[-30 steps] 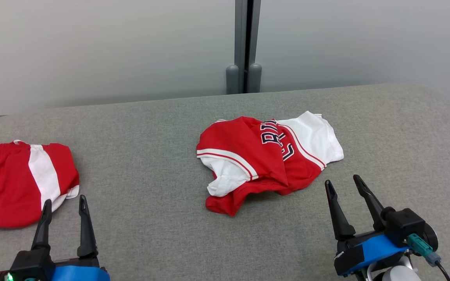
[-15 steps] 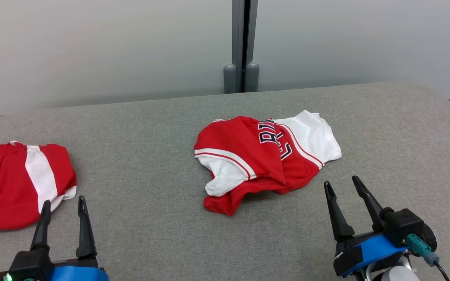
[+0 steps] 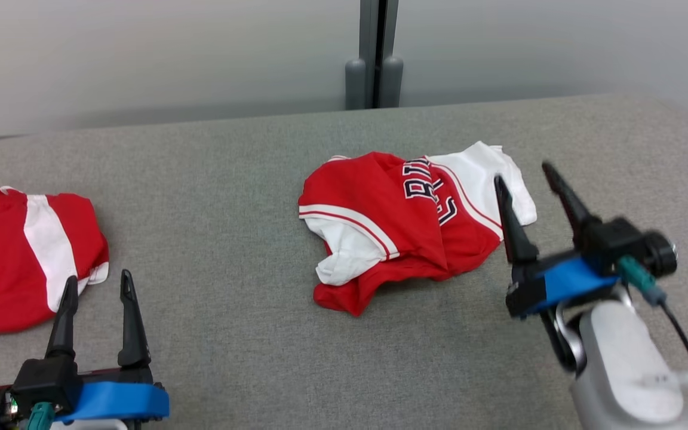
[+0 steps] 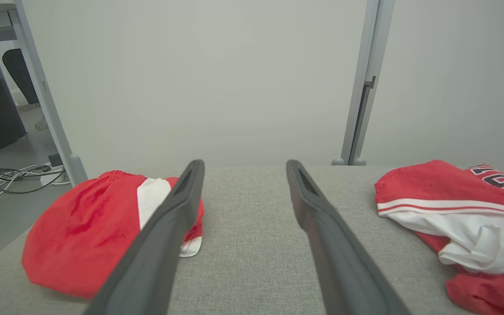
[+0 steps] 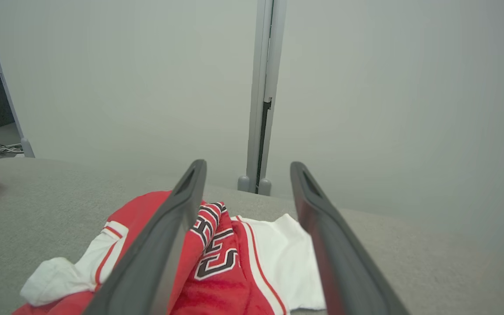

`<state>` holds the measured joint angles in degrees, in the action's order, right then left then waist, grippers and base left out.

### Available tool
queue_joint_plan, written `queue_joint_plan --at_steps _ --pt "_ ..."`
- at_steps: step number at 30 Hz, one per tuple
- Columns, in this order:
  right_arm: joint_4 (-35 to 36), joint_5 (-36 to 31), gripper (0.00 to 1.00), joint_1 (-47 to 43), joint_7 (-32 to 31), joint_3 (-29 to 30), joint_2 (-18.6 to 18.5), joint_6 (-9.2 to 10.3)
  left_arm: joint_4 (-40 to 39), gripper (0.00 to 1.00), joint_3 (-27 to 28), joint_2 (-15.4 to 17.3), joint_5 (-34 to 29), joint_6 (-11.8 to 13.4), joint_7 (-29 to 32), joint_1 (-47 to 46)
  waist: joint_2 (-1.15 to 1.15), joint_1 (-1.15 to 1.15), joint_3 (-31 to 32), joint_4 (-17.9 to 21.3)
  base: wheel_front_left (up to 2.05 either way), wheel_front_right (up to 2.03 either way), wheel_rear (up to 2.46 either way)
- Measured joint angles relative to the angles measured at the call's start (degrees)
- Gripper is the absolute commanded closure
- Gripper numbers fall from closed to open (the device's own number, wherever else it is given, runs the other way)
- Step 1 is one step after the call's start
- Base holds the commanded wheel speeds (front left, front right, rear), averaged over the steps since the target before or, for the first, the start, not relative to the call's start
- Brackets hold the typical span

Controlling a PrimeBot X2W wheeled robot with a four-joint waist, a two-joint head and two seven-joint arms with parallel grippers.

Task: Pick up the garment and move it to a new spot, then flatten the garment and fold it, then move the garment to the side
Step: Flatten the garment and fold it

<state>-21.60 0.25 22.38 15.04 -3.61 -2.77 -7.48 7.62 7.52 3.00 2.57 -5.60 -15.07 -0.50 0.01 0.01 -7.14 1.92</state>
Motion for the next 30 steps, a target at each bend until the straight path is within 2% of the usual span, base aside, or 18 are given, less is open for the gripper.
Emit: queue_joint_plan --at_steps 3,10,16,23,30 --pt "-2.8 -2.6 0.0 6.4 0.0 0.7 -0.2 0.0 -0.2 0.0 0.0 0.0 0.2 0.0 0.0 -1.1 0.0 0.0 -1.8 -0.3 0.0 0.0 0.0" --pt "-12.3 -5.9 0.0 19.1 0.0 2.6 -3.3 -0.01 -0.8 0.0 -0.6 0.0 0.6 -0.3 0.0 -4.1 0.0 0.0 -6.3 -1.8 0.0 0.0 0.0" --pt "-23.6 -8.0 0.0 26.8 -0.3 4.8 -5.3 -0.01 -1.3 0.0 -1.5 -0.1 1.6 -0.4 0.0 -7.3 0.0 0.0 -10.6 -3.2 0.0 0.0 0.0" --pt "-36.6 -9.6 0.0 31.2 -1.3 7.2 -7.8 -0.01 -2.0 0.0 -3.3 -0.1 2.9 -0.5 0.0 -10.5 0.0 0.01 -14.5 -5.8 0.0 0.0 0.0" --pt "-45.7 -10.9 0.0 32.3 -2.5 9.4 -9.4 -0.01 -1.9 0.0 -4.2 -0.1 3.4 -0.2 0.0 -10.9 0.0 0.0 -16.2 -7.4 0.0 0.0 0.0"
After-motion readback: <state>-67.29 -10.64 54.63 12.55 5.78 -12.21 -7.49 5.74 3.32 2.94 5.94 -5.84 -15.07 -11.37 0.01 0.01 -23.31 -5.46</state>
